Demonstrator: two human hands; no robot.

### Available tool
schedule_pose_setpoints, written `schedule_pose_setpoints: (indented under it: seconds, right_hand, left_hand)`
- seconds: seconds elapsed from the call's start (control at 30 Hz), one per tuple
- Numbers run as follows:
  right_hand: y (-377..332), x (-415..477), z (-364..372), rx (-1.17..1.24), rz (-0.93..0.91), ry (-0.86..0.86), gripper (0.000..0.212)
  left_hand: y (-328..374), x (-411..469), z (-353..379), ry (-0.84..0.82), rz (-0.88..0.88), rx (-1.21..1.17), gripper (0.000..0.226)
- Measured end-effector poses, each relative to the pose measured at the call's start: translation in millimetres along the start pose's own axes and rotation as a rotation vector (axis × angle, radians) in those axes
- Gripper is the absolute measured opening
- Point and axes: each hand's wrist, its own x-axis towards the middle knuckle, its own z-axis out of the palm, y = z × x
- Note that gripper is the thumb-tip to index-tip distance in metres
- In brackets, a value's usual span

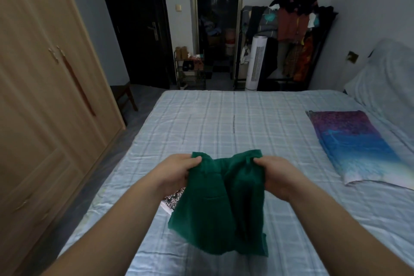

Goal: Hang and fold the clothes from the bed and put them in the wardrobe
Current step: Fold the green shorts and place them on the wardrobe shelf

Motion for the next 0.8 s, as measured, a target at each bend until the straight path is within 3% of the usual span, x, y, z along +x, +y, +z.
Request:
schedule_pose_setpoints:
  seconds: [0.17,0.27,0.37,0.43,0.5,0.6,0.67,0.73,0.8]
  right_hand:
    - [33,-27,40,-0.084,-0.211,-0.129,0.028]
    - [41,-34,53,0.036,-0.161,-0.226,0.037]
    - [46,-38,52,0.166,-0.133,-0.294,0.054]
    - [44,-41,48,0.182,-0.118,-0.406,0.059]
    - [42,-42,41,0.122,-0.122,-0.471,0.06]
    - [33,-35,23,-0.024,-0.238,-0.301,0.049]
    - [30,-22,6,-0.213,-0.412,-0.033,0.026]
    - [27,-8,-8,-0.417,-0.555,0.204,0.03]
    - [22,3,-17,-0.471,-0.568,0.188,0.043]
  left_hand:
    - [-25,5,38,0.058,0.236,0.191,0.021]
    - [-31,1,56,0.056,0.337,0.344,0.021]
    - [-40,-4,65,0.027,0.421,0.463,0.05]
    - [-45,-6,66,0.109,0.484,0.525,0.063]
    - [-44,-5,62,0.225,0.56,0.522,0.049]
    - [-35,1,47,0.277,0.534,0.405,0.027]
    - [-27,2,36,0.219,0.49,0.305,0.025]
    - [-20,1,28,0.189,0.486,0.242,0.028]
    - [-12,-1,23,0.167,0.493,0.16,0.033]
